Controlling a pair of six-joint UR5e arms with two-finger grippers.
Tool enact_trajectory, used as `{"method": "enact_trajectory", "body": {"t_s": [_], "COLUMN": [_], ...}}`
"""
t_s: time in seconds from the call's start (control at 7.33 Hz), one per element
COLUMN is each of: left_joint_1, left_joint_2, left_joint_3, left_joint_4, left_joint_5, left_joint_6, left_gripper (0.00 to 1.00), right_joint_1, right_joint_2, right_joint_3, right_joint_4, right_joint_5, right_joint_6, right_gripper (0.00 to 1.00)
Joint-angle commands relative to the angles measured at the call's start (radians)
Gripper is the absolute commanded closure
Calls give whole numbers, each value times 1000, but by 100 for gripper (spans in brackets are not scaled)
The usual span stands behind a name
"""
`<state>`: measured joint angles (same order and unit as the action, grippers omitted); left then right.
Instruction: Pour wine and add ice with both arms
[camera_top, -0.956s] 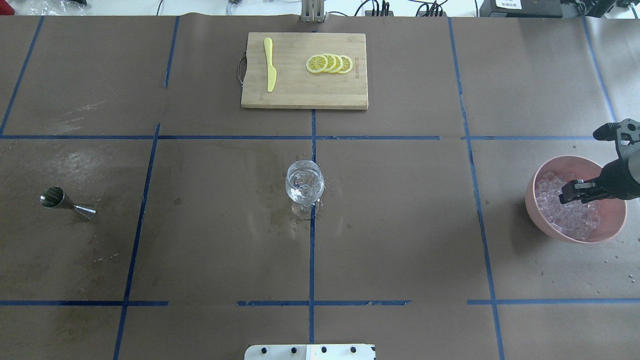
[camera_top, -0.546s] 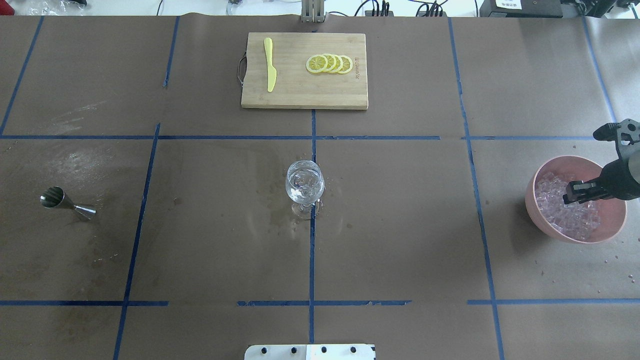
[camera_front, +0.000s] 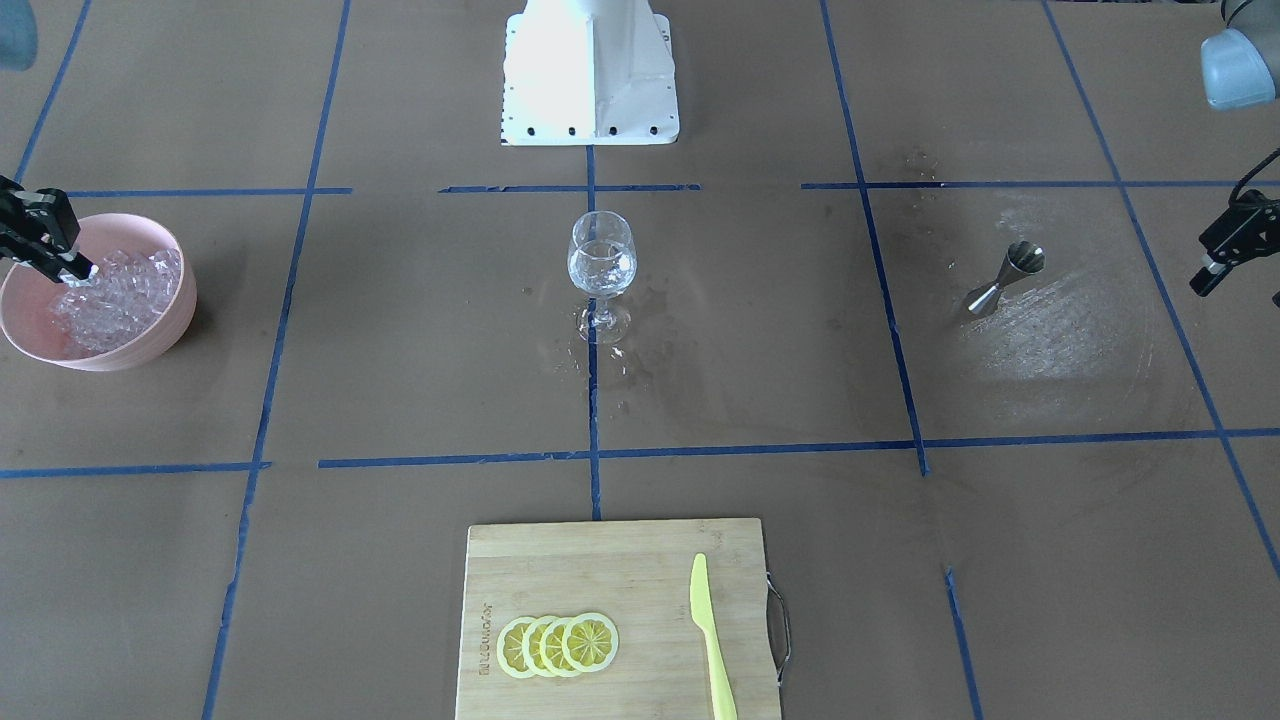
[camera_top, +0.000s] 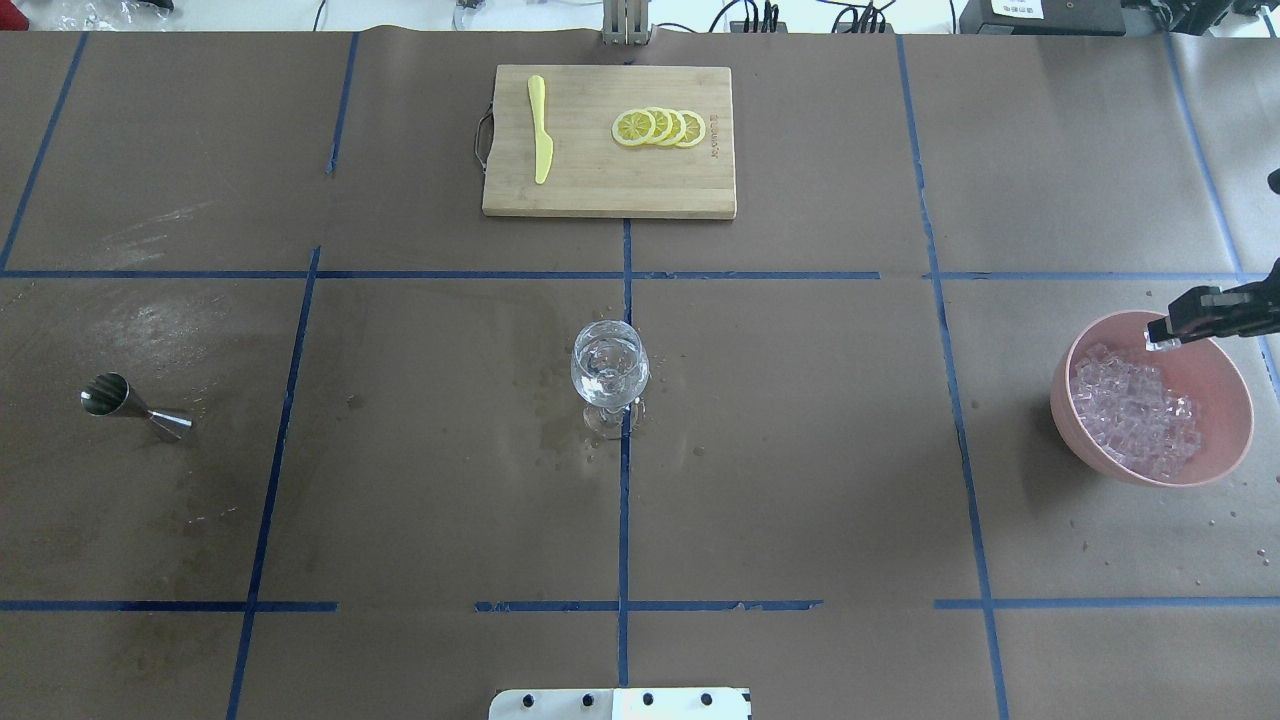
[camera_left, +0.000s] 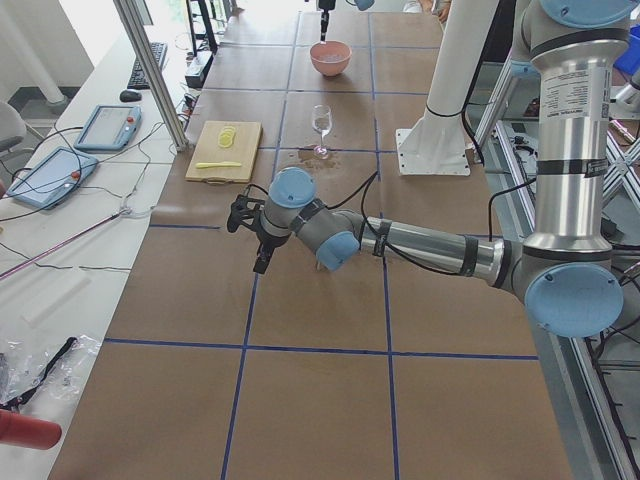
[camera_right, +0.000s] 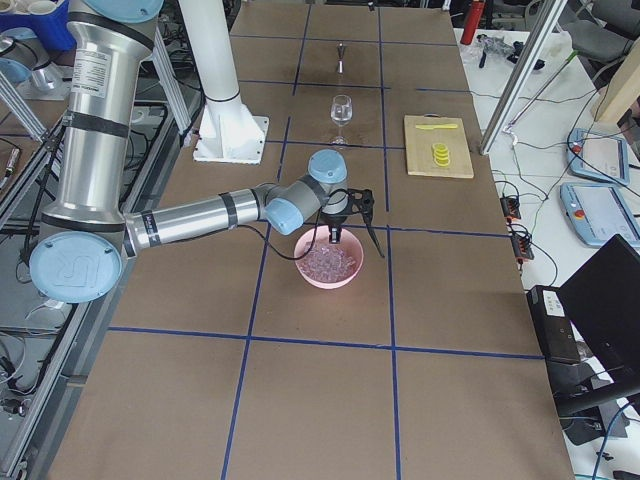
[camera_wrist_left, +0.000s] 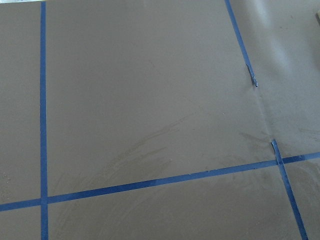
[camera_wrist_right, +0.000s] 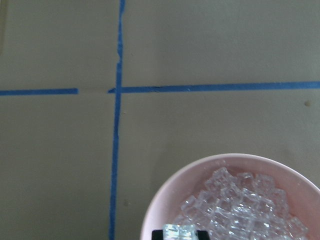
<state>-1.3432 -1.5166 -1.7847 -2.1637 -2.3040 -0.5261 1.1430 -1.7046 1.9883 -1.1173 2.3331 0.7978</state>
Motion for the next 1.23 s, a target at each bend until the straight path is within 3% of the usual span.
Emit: {"method": "enact_trajectory", "body": {"t_s": [0.0, 0.27, 0.68, 0.96, 1.09], "left_joint_1": [-1, 1, 1, 1, 1], "left_joint_2": [3, 1, 1, 1, 1], "left_joint_3": [-1, 2, 2, 1, -1], "left_joint_4": [-2, -1, -22, -22, -22], "left_joint_5": [0, 0, 0, 0, 0], "left_joint_6": [6, 6, 6, 6, 6], "left_gripper": [0, 0, 0, 0, 0], "right_joint_1": [15, -116, -423, -561, -592], "right_joint_2": [173, 351, 566, 759, 790], "right_joint_3": [-2, -6, -12, -58, -65], "right_joint_4": [-4, -6, -10, -152, -176], "right_joint_5": [40, -12, -301, -469, -518], "right_joint_6": [188, 457, 783, 873, 883], "right_gripper": [100, 100, 100, 100, 100]}}
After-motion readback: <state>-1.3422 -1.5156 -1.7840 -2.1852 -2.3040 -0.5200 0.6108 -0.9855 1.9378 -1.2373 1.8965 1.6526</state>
